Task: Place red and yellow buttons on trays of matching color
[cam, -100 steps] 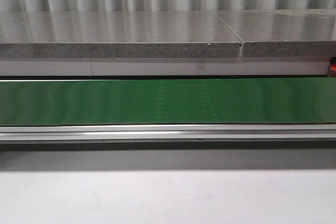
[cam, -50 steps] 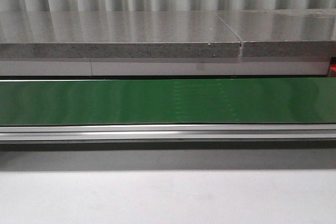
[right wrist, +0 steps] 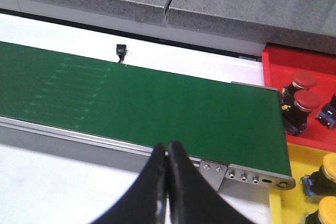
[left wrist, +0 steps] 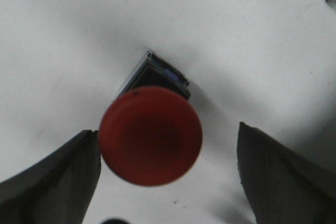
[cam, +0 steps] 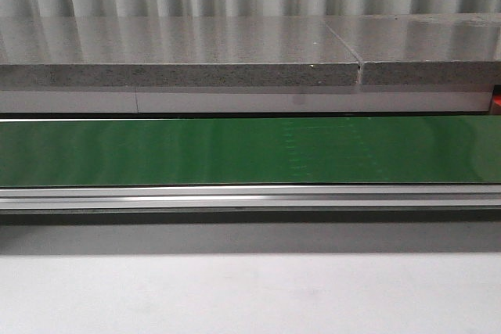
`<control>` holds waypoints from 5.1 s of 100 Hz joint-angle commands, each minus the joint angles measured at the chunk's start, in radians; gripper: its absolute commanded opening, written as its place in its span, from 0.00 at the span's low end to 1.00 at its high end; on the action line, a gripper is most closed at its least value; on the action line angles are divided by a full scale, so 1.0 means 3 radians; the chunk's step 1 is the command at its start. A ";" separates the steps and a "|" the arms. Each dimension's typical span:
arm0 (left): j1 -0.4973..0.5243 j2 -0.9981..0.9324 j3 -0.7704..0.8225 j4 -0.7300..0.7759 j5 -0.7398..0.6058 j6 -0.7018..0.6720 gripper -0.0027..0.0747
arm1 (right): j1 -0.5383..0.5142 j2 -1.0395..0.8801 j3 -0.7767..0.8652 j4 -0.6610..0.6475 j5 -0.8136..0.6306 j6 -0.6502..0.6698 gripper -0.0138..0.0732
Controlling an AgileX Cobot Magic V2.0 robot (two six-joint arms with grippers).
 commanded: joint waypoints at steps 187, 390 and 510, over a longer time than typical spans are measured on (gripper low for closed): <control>-0.1158 -0.1140 -0.0091 -0.0210 0.0171 0.0260 0.25 | 0.0004 0.0027 -0.0087 0.0060 -0.0215 -0.0040 0.14; -0.0486 0.0567 -0.1742 -0.0567 0.0586 -0.0635 0.83 | 0.0004 0.0027 -0.0087 0.0060 -0.0192 -0.0040 0.14; -0.0486 0.0700 -0.1949 -0.0557 0.0829 -0.0146 0.15 | 0.0004 0.0027 -0.0087 0.0060 -0.0192 -0.0040 0.14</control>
